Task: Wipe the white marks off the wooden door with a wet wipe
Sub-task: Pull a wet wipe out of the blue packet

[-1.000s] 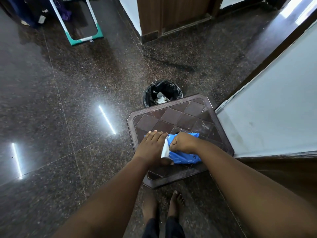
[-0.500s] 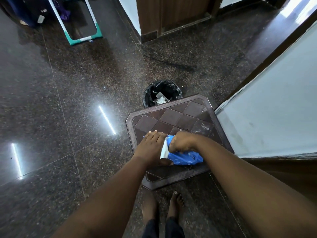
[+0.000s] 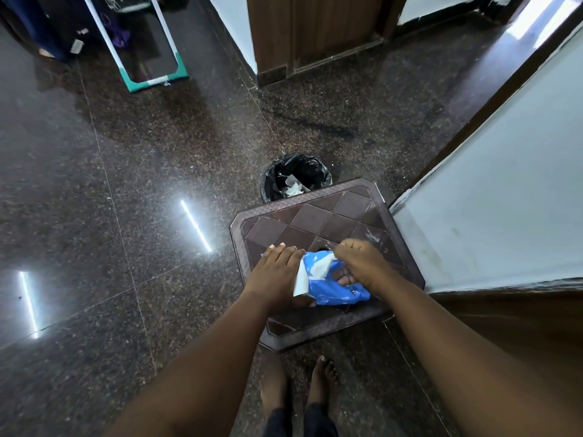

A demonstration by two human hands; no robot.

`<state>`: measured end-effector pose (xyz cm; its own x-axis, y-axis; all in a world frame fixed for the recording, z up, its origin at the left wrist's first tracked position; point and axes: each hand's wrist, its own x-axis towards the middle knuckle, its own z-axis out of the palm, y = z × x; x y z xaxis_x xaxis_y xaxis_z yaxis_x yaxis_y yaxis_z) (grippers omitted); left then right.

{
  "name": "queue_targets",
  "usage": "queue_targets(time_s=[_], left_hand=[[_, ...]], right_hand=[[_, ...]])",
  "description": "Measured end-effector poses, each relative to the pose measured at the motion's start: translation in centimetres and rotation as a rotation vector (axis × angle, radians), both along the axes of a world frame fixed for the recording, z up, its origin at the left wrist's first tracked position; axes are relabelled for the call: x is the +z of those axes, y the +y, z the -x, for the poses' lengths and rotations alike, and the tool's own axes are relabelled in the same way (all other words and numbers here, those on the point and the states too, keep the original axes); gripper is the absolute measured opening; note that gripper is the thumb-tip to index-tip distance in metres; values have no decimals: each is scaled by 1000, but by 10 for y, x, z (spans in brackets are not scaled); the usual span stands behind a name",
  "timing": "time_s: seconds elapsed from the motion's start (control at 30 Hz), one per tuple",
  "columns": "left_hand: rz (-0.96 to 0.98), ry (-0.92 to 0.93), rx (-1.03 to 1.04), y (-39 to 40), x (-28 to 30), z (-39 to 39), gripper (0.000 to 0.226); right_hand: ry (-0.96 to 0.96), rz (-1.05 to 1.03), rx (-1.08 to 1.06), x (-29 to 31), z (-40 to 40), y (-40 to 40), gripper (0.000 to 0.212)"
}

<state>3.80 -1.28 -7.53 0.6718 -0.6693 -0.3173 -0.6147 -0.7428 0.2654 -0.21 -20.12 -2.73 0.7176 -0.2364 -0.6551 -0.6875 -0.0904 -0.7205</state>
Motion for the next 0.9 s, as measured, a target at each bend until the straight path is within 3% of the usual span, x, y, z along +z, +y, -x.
queue_targets(time_s=[0.1, 0.2, 0.23, 0.3, 0.37, 0.5, 0.67, 0.9], left_hand=[[-6, -5, 12, -1, 1, 2, 108], [-27, -13, 5, -1, 2, 2, 108], [-38, -14, 3, -1, 3, 2, 108], [-55, -16, 3, -2, 4, 3, 107], [-75, -14, 1, -3, 7, 4, 107], [-118, -14, 17, -6, 12, 6, 110], [-191, 7, 29, -9, 20, 6, 119], [-279, -35, -98, -23, 65, 7, 130]], right_hand=[[-123, 189, 36, -2, 10, 5, 31], [-225, 358, 315, -1, 20, 14, 65], [-231, 422, 432, -2, 22, 18, 68], [-207, 610, 660, -4, 26, 25, 54], [-188, 694, 725, -3, 31, 30, 38], [-236, 524, 278, 13, 35, 25, 28], [-250, 161, -155, 44, 46, 14, 34], [-350, -172, -530, 96, 111, -1, 11]])
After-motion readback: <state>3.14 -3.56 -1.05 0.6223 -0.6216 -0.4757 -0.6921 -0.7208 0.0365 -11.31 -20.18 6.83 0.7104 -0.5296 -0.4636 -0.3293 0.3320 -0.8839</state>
